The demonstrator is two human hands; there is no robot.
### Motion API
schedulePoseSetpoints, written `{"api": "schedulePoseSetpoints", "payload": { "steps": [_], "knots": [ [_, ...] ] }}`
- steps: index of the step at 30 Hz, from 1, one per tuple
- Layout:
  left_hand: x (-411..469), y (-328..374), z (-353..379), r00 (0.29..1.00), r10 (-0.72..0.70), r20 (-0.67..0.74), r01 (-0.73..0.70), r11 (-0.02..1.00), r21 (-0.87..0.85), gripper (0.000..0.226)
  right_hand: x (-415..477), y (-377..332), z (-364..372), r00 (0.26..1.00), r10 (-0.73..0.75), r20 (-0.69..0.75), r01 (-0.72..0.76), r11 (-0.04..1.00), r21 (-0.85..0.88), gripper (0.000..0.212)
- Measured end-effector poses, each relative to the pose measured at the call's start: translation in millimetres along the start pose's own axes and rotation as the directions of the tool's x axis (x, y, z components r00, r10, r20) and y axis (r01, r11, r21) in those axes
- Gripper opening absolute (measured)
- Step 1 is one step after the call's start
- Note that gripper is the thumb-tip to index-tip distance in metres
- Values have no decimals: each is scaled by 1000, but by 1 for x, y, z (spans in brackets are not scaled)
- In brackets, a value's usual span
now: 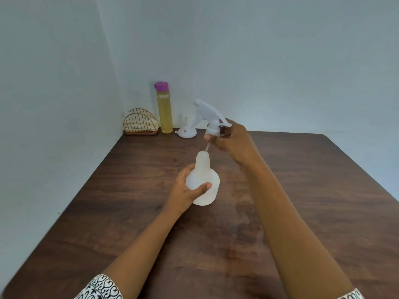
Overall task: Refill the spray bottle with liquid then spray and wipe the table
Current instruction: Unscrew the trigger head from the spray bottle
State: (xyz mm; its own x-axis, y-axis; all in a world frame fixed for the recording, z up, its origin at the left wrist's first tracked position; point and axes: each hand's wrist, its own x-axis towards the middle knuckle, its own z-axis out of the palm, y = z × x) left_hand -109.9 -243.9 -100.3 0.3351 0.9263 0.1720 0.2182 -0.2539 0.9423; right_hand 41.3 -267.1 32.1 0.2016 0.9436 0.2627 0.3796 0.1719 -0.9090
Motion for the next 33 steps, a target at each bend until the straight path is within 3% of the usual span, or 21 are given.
{"api": "schedulePoseSetpoints", "payload": {
  "steps": [10,13,15,17,20,26,33],
  "knots": [
    [5,10,-8,996,-71,46,69,997,37,68,15,-32,-23,993,24,-117,29,903,429,41],
    [6,25,-11,998,-32,56,36,996,-77,70,17,-32,-25,989,47,-139,26,877,479,39],
    [11,43,-13,1000,15,-13,-18,980,-200,69,18,-30,-24,984,70,-166,27,854,520,39],
    [17,62,-17,995,56,-85,-75,970,-232,48,20,-29,-24,978,93,-186,31,820,572,35],
    [26,82,-26,990,80,-119,-98,984,-151,21,24,-29,-28,966,130,-221,43,768,640,29],
    [37,93,-33,994,75,-78,-76,997,-14,14,34,-31,-35,956,171,-238,63,672,738,14],
    [43,112,-39,985,125,-121,-131,990,-43,10,49,-32,-41,952,207,-224,72,561,825,20]
  ]
}}
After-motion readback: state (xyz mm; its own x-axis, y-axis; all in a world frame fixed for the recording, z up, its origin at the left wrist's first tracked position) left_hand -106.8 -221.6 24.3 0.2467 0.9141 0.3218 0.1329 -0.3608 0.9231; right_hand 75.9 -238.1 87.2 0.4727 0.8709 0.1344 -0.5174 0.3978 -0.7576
